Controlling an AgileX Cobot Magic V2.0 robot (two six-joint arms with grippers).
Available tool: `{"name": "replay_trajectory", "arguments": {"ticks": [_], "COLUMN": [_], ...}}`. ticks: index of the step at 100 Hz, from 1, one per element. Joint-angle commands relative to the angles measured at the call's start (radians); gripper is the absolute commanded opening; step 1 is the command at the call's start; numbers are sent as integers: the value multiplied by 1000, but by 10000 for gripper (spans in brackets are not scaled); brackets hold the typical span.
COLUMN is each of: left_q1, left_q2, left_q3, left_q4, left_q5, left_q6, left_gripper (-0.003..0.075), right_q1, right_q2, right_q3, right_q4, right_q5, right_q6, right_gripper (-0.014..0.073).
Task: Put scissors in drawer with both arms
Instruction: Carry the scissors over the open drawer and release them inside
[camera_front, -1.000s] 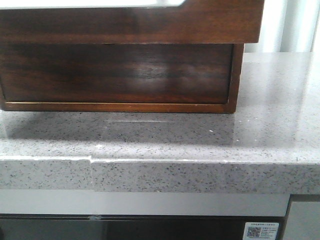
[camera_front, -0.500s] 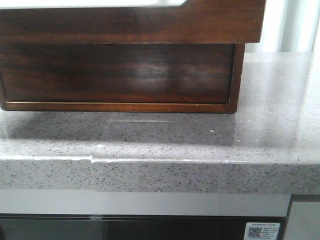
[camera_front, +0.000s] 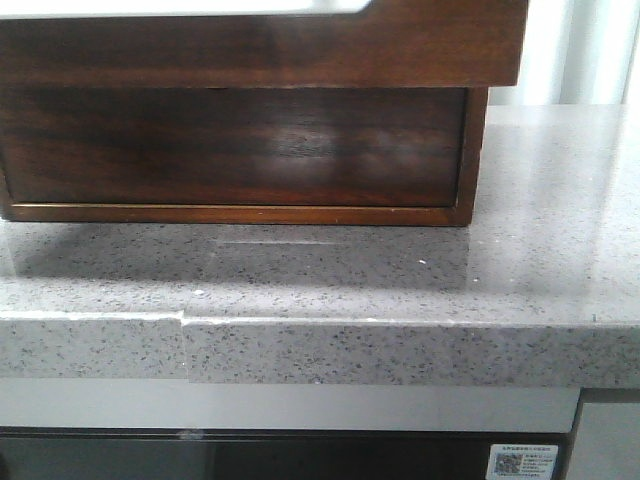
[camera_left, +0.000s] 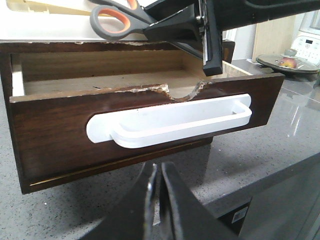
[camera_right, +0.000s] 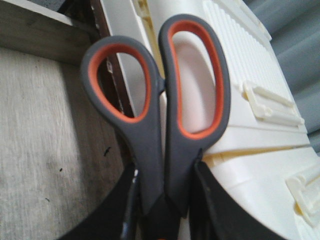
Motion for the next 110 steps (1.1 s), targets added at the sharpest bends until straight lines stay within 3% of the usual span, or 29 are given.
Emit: {"name": "replay_trajectory", "arguments": {"ticks": [1, 19, 68, 79, 92, 100, 110], "left_q1": [0, 0, 0, 0, 0, 0, 0], "left_q2": [14, 14, 14, 14, 14, 14, 14], "left_q3": [-30, -30, -30, -30, -30, -30, -30], "left_q4": [-36, -36, -36, -36, -36, -36, -36], "left_q5": [-59, -58, -58, -58, -58, -58, -58], "left_q6": [3, 3, 3, 3, 3, 3, 3], "left_gripper": [-19, -19, -19, -19, -19, -19, -19], "right_q1": [33, 67, 62, 62, 62, 62, 65], "right_q2": [-19, -18, 17, 18, 20, 20, 11], "right_q3": [-20, -20, -20, -20, -20, -20, -20], "right_q4": [-60, -69, -61, -51, -46, -46, -46], "right_q5": [-66, -75, 123, 120, 120, 122, 128], "right_q6": [-5, -5, -4, -4, -4, -4, -4], "right_gripper": [-79, -79, -71, 45, 317, 442, 462]}}
